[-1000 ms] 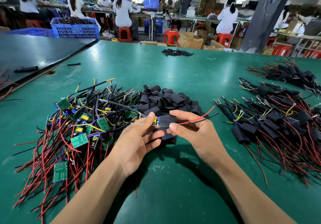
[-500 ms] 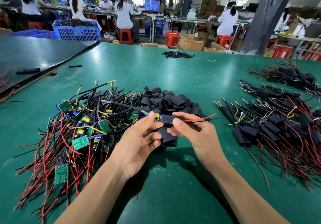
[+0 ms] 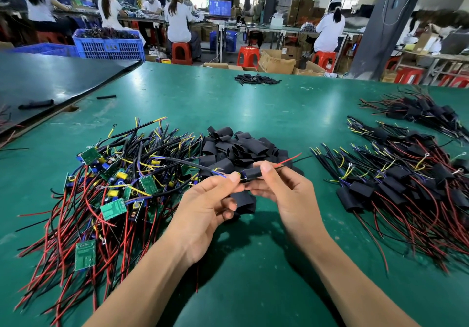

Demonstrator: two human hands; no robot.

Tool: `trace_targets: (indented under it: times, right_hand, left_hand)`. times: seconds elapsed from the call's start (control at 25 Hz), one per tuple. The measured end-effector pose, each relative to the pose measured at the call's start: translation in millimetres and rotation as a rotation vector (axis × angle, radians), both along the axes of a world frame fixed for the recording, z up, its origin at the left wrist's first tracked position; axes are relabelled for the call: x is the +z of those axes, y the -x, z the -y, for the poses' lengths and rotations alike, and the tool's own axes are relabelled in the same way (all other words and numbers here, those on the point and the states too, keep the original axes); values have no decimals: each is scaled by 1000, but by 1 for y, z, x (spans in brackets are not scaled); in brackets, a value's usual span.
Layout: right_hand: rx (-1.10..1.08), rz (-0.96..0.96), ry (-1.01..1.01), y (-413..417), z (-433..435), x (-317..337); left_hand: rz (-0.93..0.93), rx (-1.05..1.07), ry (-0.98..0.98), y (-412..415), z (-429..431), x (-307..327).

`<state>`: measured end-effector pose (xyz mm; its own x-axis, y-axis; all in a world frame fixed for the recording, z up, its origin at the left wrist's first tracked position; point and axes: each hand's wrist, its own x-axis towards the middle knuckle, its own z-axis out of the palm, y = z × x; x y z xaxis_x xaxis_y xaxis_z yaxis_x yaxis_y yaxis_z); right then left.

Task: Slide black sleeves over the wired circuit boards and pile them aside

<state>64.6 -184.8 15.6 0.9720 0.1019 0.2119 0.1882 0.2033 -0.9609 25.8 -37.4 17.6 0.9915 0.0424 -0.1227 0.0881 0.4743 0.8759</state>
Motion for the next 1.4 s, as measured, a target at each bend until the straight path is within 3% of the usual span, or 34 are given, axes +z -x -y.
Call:
trace_targets:
  times: [0.76,1.04,1.4]
  right_hand:
    - [24,-84,-167,-2,-3,-6]
    - [42,-47,-67,1,-3,-5]
    - [69,-26,-64,3,-7,-5]
  left_hand:
    - [62,69,-158,1,-1,-1]
    - [55,89,-190,1,-3,-4]
    - [24,32,8,-1,-4,-6]
